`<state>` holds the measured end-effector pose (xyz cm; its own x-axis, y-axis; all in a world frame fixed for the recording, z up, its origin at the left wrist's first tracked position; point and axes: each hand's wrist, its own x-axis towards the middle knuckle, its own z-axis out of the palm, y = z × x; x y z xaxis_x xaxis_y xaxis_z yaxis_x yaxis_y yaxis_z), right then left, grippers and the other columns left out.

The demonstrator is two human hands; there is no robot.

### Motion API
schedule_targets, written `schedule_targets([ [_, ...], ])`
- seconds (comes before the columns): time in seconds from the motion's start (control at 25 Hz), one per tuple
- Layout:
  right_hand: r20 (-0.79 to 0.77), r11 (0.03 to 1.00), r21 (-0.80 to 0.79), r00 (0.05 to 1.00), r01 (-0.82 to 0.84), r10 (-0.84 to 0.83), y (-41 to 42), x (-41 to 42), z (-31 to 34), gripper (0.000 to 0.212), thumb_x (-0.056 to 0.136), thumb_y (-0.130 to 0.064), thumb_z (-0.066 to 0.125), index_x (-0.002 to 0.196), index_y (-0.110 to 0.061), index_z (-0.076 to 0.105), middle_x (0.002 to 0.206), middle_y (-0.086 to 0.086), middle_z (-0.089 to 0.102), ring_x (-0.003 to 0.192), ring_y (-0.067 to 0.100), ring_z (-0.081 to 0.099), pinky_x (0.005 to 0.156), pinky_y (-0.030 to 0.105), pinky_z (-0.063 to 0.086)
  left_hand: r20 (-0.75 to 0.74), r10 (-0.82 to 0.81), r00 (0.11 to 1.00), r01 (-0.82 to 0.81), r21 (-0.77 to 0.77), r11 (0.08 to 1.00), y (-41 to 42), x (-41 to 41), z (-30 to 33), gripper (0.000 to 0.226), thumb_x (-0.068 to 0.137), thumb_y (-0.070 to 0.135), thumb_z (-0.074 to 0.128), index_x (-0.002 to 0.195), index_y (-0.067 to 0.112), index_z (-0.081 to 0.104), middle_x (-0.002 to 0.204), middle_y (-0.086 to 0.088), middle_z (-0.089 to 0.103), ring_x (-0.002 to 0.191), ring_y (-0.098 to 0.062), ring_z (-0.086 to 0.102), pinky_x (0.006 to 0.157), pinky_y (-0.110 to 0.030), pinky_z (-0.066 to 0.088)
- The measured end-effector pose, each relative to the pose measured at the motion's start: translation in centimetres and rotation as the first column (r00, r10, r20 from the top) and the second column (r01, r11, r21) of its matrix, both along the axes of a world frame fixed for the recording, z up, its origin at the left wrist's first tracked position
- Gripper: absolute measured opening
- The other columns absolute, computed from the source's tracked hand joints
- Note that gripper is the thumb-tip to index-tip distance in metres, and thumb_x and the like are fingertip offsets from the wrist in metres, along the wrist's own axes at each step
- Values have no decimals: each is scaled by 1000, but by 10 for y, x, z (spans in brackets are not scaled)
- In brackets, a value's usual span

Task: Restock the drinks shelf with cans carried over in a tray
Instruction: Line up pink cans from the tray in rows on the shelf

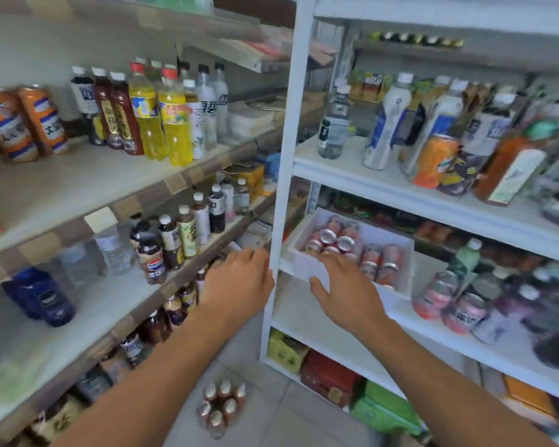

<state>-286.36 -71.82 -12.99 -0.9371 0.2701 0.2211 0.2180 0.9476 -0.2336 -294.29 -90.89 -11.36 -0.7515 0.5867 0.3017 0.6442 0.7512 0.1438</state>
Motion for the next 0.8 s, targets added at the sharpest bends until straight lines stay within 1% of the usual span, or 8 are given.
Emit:
schedule_targets([
  [0.08, -9, 998, -28, 999, 51, -52, 26, 9, -9, 49, 98, -43, 45, 143, -22, 42, 139, 4, 50, 126, 24, 46, 95, 35, 42, 5, -14, 1000, 14, 11, 1000, 27, -1, -4, 34, 99, 38, 35, 126, 21, 48, 119, 0, 55, 110, -24, 55, 78, -39, 48],
  [0.16, -10, 993, -65, 995, 95, -96, 48, 15, -16, 47, 98, -42, 46, 141, -22, 43, 135, 5, 51, 122, 25, 48, 90, 34, 43, 20, -31, 999, 30, 20, 999, 52, -5, -8, 34, 99, 39, 36, 126, 21, 48, 116, -1, 56, 105, -24, 56, 75, -38, 48],
  [0.32, 21, 986, -88, 990, 141, -139, 77, 11, -24, 45, 98, -42, 46, 138, -21, 46, 135, 3, 53, 120, 24, 51, 91, 34, 44, 36, -76, 996, 75, 16, 997, 89, -20, -17, 34, 98, 38, 38, 125, 21, 49, 110, -1, 58, 98, -24, 58, 68, -35, 47],
  [0.44, 28, 979, -85, 982, 187, -185, 90, -1, -26, 43, 98, -42, 47, 134, -19, 49, 131, 4, 55, 120, 24, 50, 90, 35, 45, 22, -103, 994, 103, 32, 994, 110, -36, -19, 32, 97, 37, 40, 122, 20, 51, 109, -2, 60, 95, -26, 60, 69, -38, 49],
  [0.56, 30, 966, -69, 969, 248, -246, 98, -19, -20, 43, 96, -42, 46, 134, -22, 48, 129, 5, 56, 118, 25, 53, 88, 38, 48, 36, -145, 989, 141, 100, 985, 128, -59, -14, 31, 97, 35, 42, 121, 19, 54, 111, -2, 60, 96, -26, 60, 70, -41, 52],
  [0.68, 29, 958, -54, 959, 283, -282, 106, -38, -12, 42, 95, -41, 45, 133, -21, 48, 127, 6, 55, 114, 27, 55, 84, 38, 48, 5, -190, 982, 189, 119, 975, 142, -82, -8, 32, 97, 35, 42, 121, 19, 55, 112, -3, 62, 97, -26, 61, 70, -39, 50],
  [0.8, 31, 947, -62, 949, 314, -313, 112, -58, -7, 40, 94, -41, 45, 129, -24, 50, 124, 4, 54, 111, 26, 55, 85, 38, 50, 7, -221, 975, 217, 149, 965, 154, -109, -3, 31, 97, 35, 42, 120, 18, 54, 113, -4, 61, 99, -27, 60, 71, -38, 48],
])
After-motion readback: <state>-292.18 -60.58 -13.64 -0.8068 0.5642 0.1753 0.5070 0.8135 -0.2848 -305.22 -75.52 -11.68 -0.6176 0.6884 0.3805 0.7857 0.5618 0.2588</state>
